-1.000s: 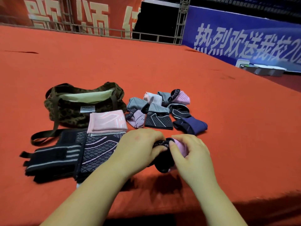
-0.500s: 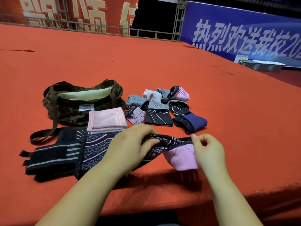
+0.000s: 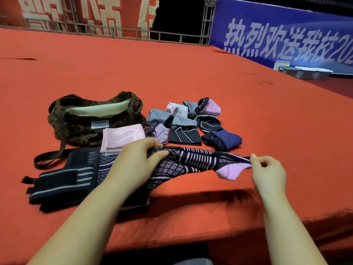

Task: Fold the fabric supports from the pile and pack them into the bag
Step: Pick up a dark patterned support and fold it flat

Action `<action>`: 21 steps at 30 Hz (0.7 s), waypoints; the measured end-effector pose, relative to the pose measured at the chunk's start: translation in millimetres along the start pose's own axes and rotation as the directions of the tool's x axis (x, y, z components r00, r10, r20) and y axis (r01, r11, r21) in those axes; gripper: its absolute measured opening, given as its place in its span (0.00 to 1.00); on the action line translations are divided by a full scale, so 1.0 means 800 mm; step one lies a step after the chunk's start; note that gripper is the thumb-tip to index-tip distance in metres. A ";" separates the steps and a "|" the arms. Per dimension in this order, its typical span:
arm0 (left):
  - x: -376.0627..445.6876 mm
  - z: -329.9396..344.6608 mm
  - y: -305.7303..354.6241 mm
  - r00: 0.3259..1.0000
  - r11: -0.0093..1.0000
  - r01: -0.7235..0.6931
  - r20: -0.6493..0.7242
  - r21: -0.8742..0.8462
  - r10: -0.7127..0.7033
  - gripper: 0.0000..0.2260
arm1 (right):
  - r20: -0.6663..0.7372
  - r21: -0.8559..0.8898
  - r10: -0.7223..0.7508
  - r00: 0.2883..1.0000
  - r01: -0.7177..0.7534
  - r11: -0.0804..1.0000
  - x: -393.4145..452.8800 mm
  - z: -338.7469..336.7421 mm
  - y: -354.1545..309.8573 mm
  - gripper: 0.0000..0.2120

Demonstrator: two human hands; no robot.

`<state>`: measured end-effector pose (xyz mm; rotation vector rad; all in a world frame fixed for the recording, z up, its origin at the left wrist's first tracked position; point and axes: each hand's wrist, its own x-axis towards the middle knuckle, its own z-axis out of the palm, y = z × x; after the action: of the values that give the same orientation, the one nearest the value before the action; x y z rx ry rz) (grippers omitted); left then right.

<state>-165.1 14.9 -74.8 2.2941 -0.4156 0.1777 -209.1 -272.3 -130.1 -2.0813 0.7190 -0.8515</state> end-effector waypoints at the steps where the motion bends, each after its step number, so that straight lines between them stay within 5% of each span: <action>1: 0.001 0.001 0.004 0.999 1.000 0.006 0.033 0.023 -0.006 0.04 | 0.017 0.010 -0.022 1.000 0.022 1.000 0.001 0.000 -0.004 0.16; 8: 0.002 0.061 0.031 0.917 0.946 0.022 0.371 0.323 -0.148 0.10 | 0.411 -0.141 0.037 0.911 0.023 0.990 0.027 0.014 -0.017 0.12; 12: -0.004 0.108 0.024 0.862 0.864 0.033 0.422 0.503 -0.280 0.13 | 0.489 -0.250 0.109 0.866 0.019 0.968 0.019 0.041 0.001 0.05; 14: -0.008 0.118 0.018 0.857 0.825 0.028 0.411 0.565 -0.310 0.13 | 0.451 -0.230 0.051 0.891 0.061 0.971 -0.004 0.048 0.007 0.14; 17: -0.014 0.129 0.011 0.885 0.768 -0.038 0.379 0.640 -0.272 0.15 | 0.194 -0.243 -0.186 0.963 0.231 0.942 -0.053 0.046 0.011 0.15; 21: -0.018 0.147 0.014 0.941 0.828 -0.209 0.339 0.521 0.024 0.17 | 0.039 -0.326 -0.310 0.950 0.305 0.895 -0.100 0.051 0.029 0.12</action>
<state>-182.7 -74.8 -151.6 2.8865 -0.7567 -0.0249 -232.4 -209.9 -195.4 -2.5399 0.5750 -0.9710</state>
